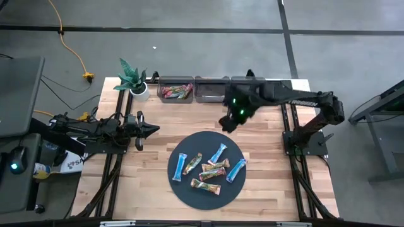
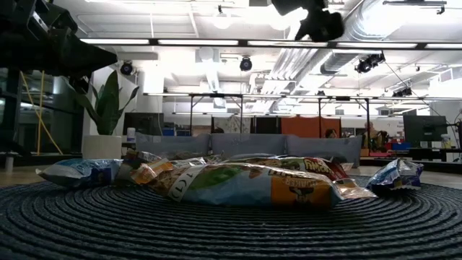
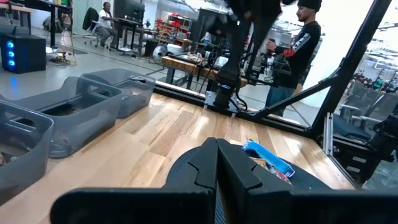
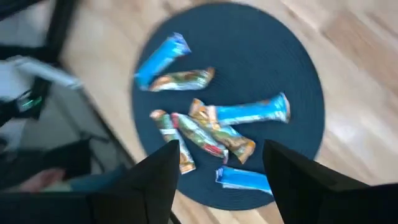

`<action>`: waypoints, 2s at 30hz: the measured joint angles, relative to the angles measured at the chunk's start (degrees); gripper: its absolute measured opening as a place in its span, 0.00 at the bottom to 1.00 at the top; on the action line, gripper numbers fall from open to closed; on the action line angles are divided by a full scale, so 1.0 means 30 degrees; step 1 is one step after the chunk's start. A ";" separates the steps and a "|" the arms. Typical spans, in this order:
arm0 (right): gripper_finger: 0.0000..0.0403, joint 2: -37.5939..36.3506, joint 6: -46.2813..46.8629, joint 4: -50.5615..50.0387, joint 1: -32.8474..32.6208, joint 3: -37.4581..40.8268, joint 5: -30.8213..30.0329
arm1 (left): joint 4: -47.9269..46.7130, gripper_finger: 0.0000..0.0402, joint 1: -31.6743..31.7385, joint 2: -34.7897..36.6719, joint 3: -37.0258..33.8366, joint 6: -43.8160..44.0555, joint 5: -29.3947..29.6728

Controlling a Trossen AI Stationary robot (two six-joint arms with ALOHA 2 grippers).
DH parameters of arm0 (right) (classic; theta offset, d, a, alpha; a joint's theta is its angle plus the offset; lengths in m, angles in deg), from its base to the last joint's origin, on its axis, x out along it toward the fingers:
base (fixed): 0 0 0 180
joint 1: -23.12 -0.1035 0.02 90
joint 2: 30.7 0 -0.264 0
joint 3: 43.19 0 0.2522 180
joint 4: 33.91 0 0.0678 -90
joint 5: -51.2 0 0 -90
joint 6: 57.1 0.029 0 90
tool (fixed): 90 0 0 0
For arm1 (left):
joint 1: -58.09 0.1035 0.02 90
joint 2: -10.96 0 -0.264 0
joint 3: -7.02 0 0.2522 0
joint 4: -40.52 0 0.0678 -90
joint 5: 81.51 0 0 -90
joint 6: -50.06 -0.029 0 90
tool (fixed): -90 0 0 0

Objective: Pick and place Granola Bars by type
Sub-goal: Put the blue granola bar into the right black bin

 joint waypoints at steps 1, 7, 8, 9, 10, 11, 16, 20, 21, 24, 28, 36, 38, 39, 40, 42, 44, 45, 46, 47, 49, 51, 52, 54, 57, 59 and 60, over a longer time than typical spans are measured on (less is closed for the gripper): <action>0.53 0.0000 0.0961 -0.0006 -0.0662 0.0353 -0.0750 | 0.0007 0.00 0.0000 -0.0001 0.0004 0.0000 -0.0003; 0.53 0.0000 0.7001 0.0151 -0.4149 0.3141 -0.4123 | 0.0007 0.00 0.0000 0.0002 0.0006 0.0000 -0.0003; 0.53 0.0000 0.8083 0.0174 -0.4600 0.3585 -0.4687 | 0.0000 0.00 0.0000 0.0006 -0.0001 0.0000 -0.0003; 0.53 0.0000 0.9222 0.0286 -0.5036 0.4030 -0.5293 | 0.0000 0.00 0.0000 -0.0001 0.0006 0.0000 0.0004; 0.53 0.0000 1.0336 0.0339 -0.5444 0.4456 -0.5955 | 0.0007 0.00 0.0000 0.0004 0.0006 0.0000 -0.0003; 0.53 0.0000 1.1523 0.0434 -0.5852 0.4844 -0.6605 | 0.0007 0.00 0.0000 0.0000 -0.0001 0.0000 -0.0003; 0.53 -0.0015 1.6358 0.2752 -0.7603 0.7092 -0.8929 | 0.0007 0.00 0.0000 -0.0001 0.0006 0.0000 0.0004; 0.53 -0.0015 1.8502 0.5652 -0.8562 0.9002 -0.9226 | 0.0003 0.00 0.0000 0.0006 0.0003 0.0000 -0.0003; 0.53 -0.0015 1.8813 0.6340 -0.8726 0.9449 -0.9021 | 0.0002 0.00 0.0000 -0.0001 0.0002 0.0000 -0.0001; 0.53 -0.0015 1.9082 0.7755 -0.9055 1.0459 -0.8133 | 0.0000 0.00 0.0000 0.0003 0.0003 0.0000 -0.0003; 0.53 -0.0015 1.7391 0.8285 -0.9355 1.1064 -0.6821 | 0.0000 0.00 0.0000 0.0006 0.0005 0.0000 -0.0003; 0.53 -0.0015 0.5535 0.8218 -0.9106 1.1115 -0.5719 | 0.0000 0.00 0.0000 -0.0001 -0.0001 0.0000 0.0004; 0.53 -0.0015 0.1719 0.8221 -0.8999 1.1115 -0.5488 | 0.0000 0.00 0.0000 0.0000 0.0000 0.0000 0.0004; 0.53 -0.0015 -0.0183 0.8224 -0.8999 1.1115 -0.5325 | 0.0002 0.00 0.0000 -0.0001 0.0004 0.0000 -0.0003; 0.53 -0.0015 -0.2269 0.8224 -0.9011 1.1115 -0.5133 | 0.0004 0.00 0.0000 -0.0001 0.0002 0.0000 -0.0003; 0.53 -0.0015 -0.6132 0.8311 -0.9033 1.1115 -0.4906 | 0.0004 0.00 0.0000 0.0001 0.0004 0.0000 -0.0001; 0.53 -0.0015 -0.9299 0.8407 -0.9079 1.1115 -0.4850 | 0.0000 0.00 0.0000 0.0001 0.0006 0.0000 -0.0001; 0.53 -0.0015 -1.0526 0.8441 -0.9077 1.1115 -0.4883 | 0.0007 0.00 0.0000 0.0006 0.0006 0.0000 -0.0003; 0.53 -0.0015 -1.1543 0.8475 -0.9072 1.1115 -0.4887 | 0.0007 0.00 0.0000 0.0006 -0.0001 0.0000 0.0004; 0.53 -0.0015 -1.2458 0.8509 -0.9072 1.1115 -0.4999 | 0.0000 0.00 0.0000 -0.0001 0.0006 0.0000 -0.0003; 0.53 -0.0015 -1.3932 0.8501 -0.9072 1.1115 -0.5488 | 0.0003 0.00 0.0000 -0.0001 -0.0001 0.0000 0.0000; 0.53 -0.0015 -1.5420 0.8507 -0.9072 1.1115 -0.5824 | 0.0002 0.00 0.0000 0.0002 0.0004 0.0000 -0.0003; 0.53 -0.0015 -1.6163 0.8508 -0.9067 1.1115 -0.5864 | 0.0000 0.00 0.0000 0.0006 0.0002 0.0000 0.0000; 0.53 -0.0015 -1.7697 0.8548 -0.9068 1.1115 -0.5848 | 0.0005 0.00 0.0000 0.0000 0.0006 0.0000 0.0001; 0.53 -0.0015 -1.9623 0.8658 -0.9072 1.1115 -0.5681 | 0.0006 0.00 0.0000 0.0001 0.0005 0.0000 -0.0003; 0.53 0.0018 -2.0494 0.8788 -0.9072 1.1115 -0.5662 | 0.0007 0.00 0.0000 0.0005 -0.0001 0.0000 -0.0003; 0.53 0.0142 -2.0858 0.8971 -0.9072 1.1115 -0.5630 | 0.0000 0.00 0.0000 -0.0001 -0.0001 0.0000 0.0004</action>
